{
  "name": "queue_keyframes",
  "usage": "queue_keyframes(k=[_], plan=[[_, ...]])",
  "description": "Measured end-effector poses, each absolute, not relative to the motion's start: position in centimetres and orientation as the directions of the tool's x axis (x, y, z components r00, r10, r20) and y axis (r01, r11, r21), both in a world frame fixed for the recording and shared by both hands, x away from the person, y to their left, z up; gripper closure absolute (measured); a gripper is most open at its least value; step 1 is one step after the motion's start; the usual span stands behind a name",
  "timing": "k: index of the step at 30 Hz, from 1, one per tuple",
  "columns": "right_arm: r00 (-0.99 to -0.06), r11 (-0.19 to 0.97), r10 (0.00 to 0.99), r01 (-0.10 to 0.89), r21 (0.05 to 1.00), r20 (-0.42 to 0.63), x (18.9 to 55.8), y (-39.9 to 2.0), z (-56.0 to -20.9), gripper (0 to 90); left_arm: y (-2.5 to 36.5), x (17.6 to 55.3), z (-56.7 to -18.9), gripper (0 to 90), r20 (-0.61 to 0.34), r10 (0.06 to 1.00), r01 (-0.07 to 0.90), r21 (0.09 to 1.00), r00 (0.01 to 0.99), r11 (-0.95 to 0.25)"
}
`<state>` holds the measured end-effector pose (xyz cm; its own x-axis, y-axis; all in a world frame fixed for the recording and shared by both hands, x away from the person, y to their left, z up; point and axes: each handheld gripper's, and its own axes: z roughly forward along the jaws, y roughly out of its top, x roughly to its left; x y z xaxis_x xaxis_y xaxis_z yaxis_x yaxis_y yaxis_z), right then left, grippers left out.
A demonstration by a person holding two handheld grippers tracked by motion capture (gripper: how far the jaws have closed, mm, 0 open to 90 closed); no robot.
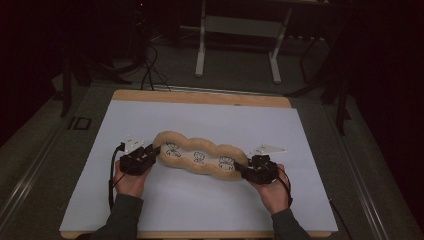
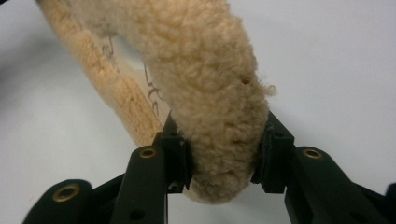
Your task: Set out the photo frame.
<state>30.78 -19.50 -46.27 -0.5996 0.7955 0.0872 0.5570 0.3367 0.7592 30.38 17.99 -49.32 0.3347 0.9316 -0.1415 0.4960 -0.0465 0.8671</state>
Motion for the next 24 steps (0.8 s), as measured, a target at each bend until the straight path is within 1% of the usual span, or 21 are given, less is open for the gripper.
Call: queue_keyframes(k=[3, 7, 11, 17, 24], plan=[[-0.595, 0.339, 0.8, 0.551, 0.763, 0.075, 31.6, -19.7, -45.9, 59.8, 17.8, 30.4, -49.1, 73.1, -0.142, 0.933, 0.484, 0.874, 0.33, -0.038], [-0.595, 0.344, 0.801, 0.551, 0.761, 0.068, 32.8, -19.9, -46.1, 58.6, 17.7, 30.5, -49.1, 73.0, -0.124, 0.934, 0.481, 0.875, 0.334, -0.056], [-0.59, 0.351, 0.805, 0.566, 0.746, 0.069, 33.7, -19.9, -46.3, 57.5, 17.5, 30.6, -49.2, 72.9, -0.12, 0.935, 0.489, 0.87, 0.333, -0.062], [-0.568, 0.324, 0.816, 0.607, 0.726, 0.11, 35.0, -20.1, -47.0, 57.5, 17.3, 30.8, -49.5, 72.9, -0.116, 0.938, 0.507, 0.859, 0.327, -0.07], [-0.548, 0.304, 0.827, 0.626, 0.718, 0.127, 35.5, -20.6, -47.4, 57.5, 16.9, 31.0, -50.0, 72.8, -0.128, 0.936, 0.531, 0.844, 0.329, -0.071]])
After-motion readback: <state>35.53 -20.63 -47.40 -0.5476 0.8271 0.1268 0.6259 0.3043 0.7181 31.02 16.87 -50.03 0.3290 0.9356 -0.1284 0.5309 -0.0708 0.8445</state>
